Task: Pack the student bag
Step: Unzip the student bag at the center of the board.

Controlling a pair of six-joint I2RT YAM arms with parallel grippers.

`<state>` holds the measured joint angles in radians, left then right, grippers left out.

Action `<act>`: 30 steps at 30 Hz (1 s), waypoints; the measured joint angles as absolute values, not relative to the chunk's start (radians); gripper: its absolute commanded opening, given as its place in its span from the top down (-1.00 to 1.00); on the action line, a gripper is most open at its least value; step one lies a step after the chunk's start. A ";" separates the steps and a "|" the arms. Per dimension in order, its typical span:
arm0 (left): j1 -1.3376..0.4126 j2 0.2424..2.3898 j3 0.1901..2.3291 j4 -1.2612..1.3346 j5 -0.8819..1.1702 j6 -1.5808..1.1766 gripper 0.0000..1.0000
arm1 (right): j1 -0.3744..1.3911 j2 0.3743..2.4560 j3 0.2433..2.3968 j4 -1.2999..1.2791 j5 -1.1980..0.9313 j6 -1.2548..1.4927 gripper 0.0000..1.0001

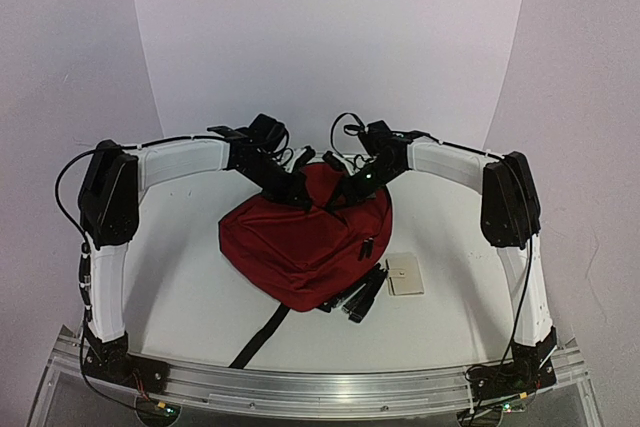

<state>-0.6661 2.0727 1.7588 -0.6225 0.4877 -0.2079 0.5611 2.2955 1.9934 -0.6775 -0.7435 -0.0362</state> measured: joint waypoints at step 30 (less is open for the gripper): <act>-0.808 2.061 1.687 -0.523 0.430 -0.256 0.99 | 0.553 2.322 2.023 -0.660 -0.861 0.028 1.00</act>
